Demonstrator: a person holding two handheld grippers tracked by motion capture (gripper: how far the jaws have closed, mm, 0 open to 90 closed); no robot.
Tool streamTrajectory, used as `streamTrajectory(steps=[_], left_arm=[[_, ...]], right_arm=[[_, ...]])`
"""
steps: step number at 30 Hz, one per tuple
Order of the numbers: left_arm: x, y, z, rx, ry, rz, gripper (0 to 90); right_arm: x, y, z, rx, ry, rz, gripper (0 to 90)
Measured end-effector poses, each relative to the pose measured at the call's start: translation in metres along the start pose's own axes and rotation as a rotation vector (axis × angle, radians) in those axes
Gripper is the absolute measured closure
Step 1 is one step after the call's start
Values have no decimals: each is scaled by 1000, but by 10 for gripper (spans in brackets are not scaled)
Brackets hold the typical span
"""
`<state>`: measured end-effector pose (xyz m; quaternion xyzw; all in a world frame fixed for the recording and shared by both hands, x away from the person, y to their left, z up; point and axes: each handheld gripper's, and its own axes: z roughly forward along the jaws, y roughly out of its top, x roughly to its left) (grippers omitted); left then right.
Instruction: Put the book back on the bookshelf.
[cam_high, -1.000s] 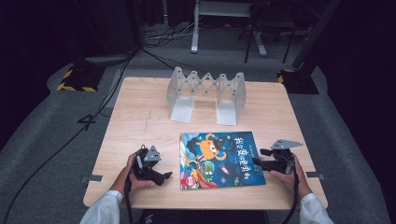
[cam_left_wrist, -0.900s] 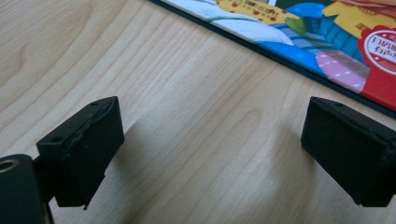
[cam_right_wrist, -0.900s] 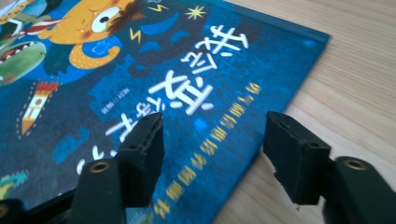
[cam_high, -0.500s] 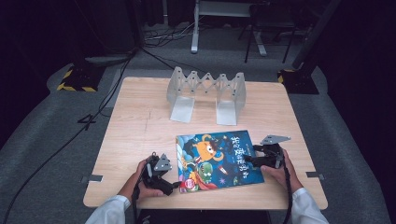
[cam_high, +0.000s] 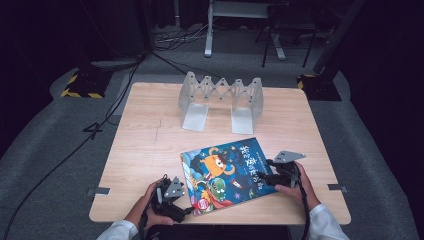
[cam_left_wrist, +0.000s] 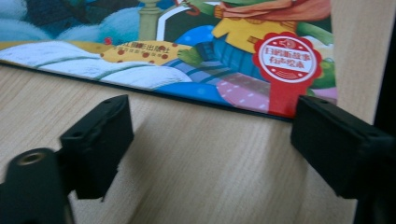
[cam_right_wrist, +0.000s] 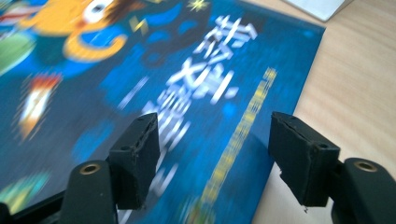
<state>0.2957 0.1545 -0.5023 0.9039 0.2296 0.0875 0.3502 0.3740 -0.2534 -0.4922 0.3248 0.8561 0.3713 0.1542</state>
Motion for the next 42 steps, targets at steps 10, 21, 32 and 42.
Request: streamTrajectory(steps=[10, 21, 32, 42], left_arm=[[42, 15, -9, -59, 53, -55, 162], [101, 53, 17, -100, 41, -60, 161], [118, 62, 49, -30, 16, -85, 159], [108, 53, 45, -21, -59, -96, 121]], right_arm=[[15, -38, -47, -39, 55, 9, 335], [17, -47, -40, 7, 28, 10, 334], [19, -44, -36, 16, 23, -5, 307], [21, -42, -34, 16, 26, -13, 309]])
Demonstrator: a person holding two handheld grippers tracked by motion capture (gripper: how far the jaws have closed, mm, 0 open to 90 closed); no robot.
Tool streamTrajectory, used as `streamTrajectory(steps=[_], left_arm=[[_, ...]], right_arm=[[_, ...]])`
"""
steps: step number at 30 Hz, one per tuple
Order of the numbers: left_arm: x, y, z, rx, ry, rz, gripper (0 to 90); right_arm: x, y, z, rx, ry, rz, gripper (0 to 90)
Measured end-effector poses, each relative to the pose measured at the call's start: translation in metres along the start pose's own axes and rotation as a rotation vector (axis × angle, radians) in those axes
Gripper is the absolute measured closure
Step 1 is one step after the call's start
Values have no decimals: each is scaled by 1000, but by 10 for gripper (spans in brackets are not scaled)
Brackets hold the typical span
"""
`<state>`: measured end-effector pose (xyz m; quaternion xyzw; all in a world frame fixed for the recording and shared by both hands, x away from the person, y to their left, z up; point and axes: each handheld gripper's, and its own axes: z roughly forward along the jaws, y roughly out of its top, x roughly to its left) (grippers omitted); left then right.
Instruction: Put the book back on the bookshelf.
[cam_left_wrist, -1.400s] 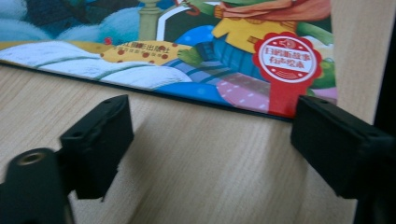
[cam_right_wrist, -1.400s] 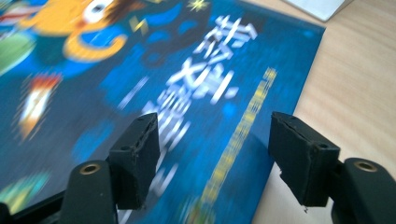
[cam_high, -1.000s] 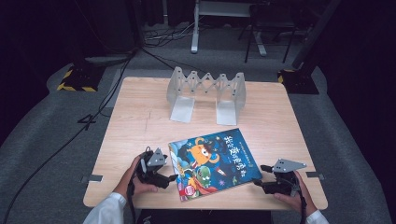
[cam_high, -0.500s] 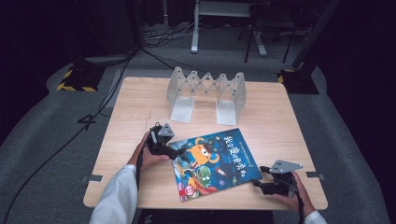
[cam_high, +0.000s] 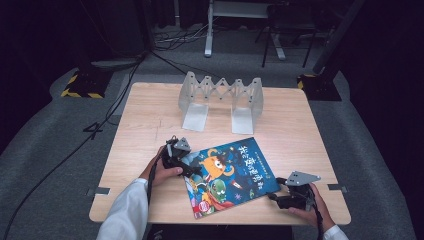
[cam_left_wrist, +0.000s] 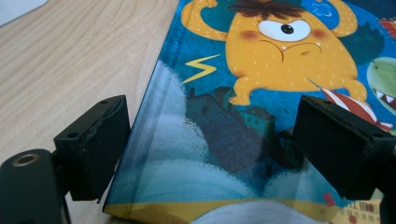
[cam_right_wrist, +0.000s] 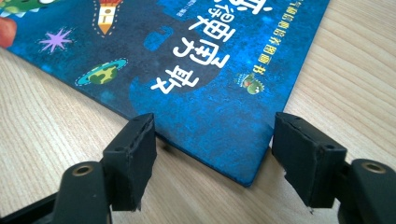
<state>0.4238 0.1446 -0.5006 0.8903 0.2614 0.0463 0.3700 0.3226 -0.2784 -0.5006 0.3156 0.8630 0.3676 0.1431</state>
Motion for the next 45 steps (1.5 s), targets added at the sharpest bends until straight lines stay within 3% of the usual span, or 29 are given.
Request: streamTrajectory(steps=[5, 15, 18, 21, 23, 26, 29, 31, 33, 34, 39, 45], left_arm=[[-11, -14, -13, 23, -15, 17, 119], [-24, -44, -38, 16, -44, 46, 121], [-28, -50, -43, 14, -40, 39, 121], [-34, -58, -49, 12, -33, 37, 121], [-39, -64, -54, 10, -29, 32, 121], [-44, -69, -58, 11, -27, 29, 121], [-50, -74, -62, 13, -25, 24, 120], [-56, -76, -63, 36, -12, 57, 120], [-63, -77, -63, 44, 13, 64, 119], [-65, -78, -64, 42, 12, 66, 118], [-74, -78, -64, 37, -28, 57, 124], [-83, -76, -59, 32, -26, 71, 120]], right_arm=[[2, 3, 3, 2, -4, 0, 269], [3, 18, 18, 3, -78, 4, 260], [1, 24, 23, 6, -99, 3, 263], [0, 29, 29, -1, -112, 18, 323], [1, 33, 33, -4, -130, 11, 331], [2, 37, 37, -6, -119, 8, 331], [3, 44, 43, 0, -146, 0, 331], [2, 48, 47, 1, -163, 10, 331], [3, 49, 48, 4, -160, 22, 331], [6, 48, 48, 1, -134, 13, 330], [22, 44, 43, 4, -69, -40, 327], [21, 44, 42, 10, -58, -37, 297]])
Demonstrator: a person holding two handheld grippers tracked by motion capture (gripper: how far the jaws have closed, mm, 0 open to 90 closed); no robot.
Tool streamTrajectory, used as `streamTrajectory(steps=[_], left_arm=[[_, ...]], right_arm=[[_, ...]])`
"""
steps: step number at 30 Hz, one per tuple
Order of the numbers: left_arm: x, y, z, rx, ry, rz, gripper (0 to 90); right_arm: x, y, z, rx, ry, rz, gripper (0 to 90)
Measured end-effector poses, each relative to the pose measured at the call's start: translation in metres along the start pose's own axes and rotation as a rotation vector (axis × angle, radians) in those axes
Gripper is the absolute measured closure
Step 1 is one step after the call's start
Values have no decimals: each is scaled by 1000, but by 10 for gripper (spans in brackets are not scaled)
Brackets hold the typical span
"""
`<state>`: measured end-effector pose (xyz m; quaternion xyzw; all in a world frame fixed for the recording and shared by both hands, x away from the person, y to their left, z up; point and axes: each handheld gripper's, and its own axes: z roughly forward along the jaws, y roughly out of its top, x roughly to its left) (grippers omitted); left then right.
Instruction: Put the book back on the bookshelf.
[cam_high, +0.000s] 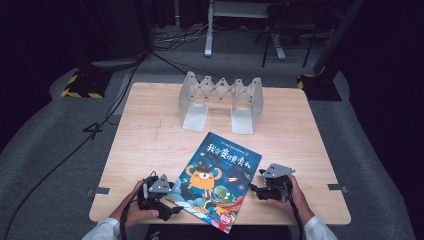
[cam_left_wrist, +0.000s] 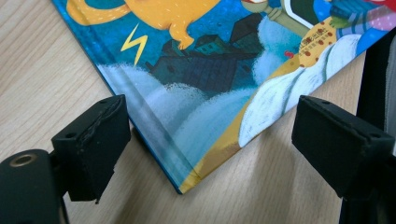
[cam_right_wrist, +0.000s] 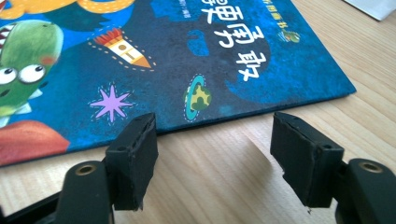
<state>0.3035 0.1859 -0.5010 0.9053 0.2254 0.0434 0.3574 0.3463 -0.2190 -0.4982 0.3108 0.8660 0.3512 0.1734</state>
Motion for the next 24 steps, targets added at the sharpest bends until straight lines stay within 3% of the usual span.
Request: streamTrajectory(steps=[3, 4, 14, 19, 24], left_arm=[[-2, 1, 1, -12, -38, -10, 120], [-3, 2, 2, -21, -62, -9, 127], [-14, 10, 11, -27, -103, 10, 132], [-23, 17, 19, -30, -118, 28, 142], [-34, 27, 29, -22, -108, 51, 142]], right_arm=[[-5, 0, 1, 2, -6, 19, 293], [-9, 1, 2, 3, -30, 31, 296], [-27, 4, 9, -4, -76, 83, 308], [-25, -2, 1, 3, -54, 62, 327], [-20, -19, -18, 17, 16, 43, 321]])
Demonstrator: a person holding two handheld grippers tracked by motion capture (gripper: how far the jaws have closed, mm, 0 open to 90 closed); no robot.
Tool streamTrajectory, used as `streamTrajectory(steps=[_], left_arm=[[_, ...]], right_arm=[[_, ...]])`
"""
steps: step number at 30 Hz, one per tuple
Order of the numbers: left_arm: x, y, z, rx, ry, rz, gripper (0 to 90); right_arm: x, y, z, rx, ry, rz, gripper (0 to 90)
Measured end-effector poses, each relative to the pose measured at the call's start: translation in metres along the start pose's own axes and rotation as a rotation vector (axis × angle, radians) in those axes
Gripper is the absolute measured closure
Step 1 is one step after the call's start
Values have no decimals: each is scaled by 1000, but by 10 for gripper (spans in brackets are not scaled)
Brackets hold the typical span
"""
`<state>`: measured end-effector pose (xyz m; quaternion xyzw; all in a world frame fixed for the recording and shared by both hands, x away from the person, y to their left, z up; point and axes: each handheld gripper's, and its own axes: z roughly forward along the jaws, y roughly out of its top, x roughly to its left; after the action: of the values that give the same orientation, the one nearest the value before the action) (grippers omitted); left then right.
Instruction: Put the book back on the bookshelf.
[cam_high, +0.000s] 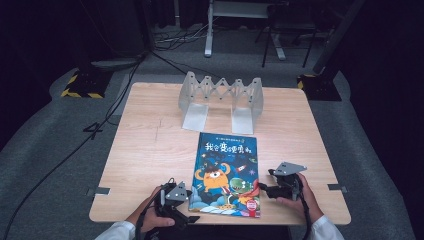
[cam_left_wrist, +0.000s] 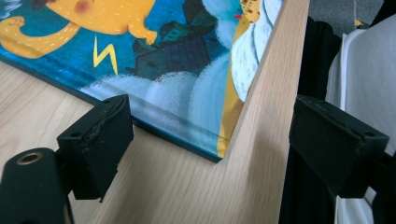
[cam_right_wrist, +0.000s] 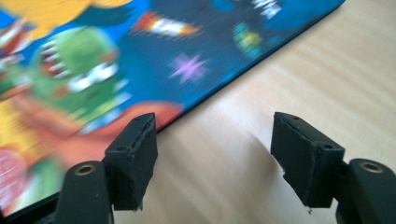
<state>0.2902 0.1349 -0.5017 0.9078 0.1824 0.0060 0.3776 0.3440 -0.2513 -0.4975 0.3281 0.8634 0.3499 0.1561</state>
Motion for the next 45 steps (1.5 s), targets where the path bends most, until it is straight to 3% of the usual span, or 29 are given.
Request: streamTrajectory(steps=[7, 13, 15, 18, 22, 26, 29, 34, 45], left_arm=[[-8, 8, 11, 1, 48, 15, 135], [-4, -2, 0, 4, 108, -10, 168], [1, -7, -6, 8, 135, -30, 168], [10, -12, -12, 14, 179, -37, 167], [17, -11, -9, -9, 217, -74, 154], [16, -3, -2, -4, 241, -91, 152], [14, -2, 0, -8, 251, -105, 132], [13, -2, 1, -11, 253, -107, 126], [8, 3, 6, -5, 241, -92, 123]], right_arm=[[5, -14, -18, 33, 18, -10, 302], [11, -18, -26, 78, 57, -28, 255], [14, -18, -28, 116, 73, -32, 240], [20, -12, -33, 214, 69, -40, 250], [33, -4, -34, 325, 98, -80, 248], [39, 2, -34, 369, 101, -83, 347], [39, 6, -35, 398, 96, -73, 477], [43, 7, -38, 453, 98, -101, 486], [48, 13, -34, 477, 130, -151, 532]])
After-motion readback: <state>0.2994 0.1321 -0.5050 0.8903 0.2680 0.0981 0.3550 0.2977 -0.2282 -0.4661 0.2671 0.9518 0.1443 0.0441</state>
